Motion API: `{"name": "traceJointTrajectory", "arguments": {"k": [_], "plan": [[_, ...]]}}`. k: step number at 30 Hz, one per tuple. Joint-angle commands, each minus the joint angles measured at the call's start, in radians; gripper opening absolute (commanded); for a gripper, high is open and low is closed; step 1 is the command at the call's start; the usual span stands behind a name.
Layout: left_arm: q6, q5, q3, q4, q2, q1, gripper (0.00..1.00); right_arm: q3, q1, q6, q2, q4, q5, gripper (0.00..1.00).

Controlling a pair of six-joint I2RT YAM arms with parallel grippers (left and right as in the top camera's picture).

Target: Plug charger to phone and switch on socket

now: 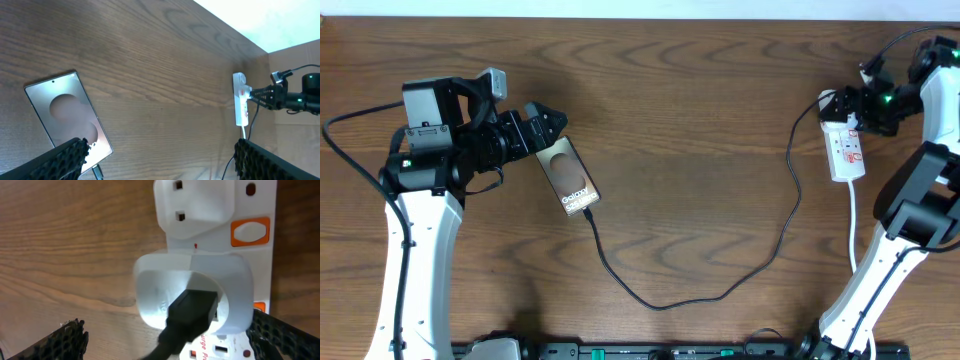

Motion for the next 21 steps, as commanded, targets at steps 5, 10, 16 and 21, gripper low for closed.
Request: {"name": "traceJointTrajectory", "arguments": {"k": [5, 10, 16, 21], "plan": [[0.009, -0.009, 0.005, -0.004, -0.005, 0.004, 0.95, -0.012, 0.040, 0.033, 0.025, -0.006, -0.043, 0.99], [0.009, -0.009, 0.005, -0.007, -0.005, 0.004, 0.95, -0.012, 0.050, 0.052, 0.025, -0.003, -0.042, 0.99], [0.009, -0.009, 0.005, -0.007, -0.005, 0.004, 0.95, -0.014, 0.055, 0.098, 0.025, -0.003, -0.043, 0.99], [0.009, -0.009, 0.005, -0.007, -0.005, 0.004, 0.95, -0.034, 0.055, 0.111, 0.025, -0.003, -0.044, 0.99]]}}
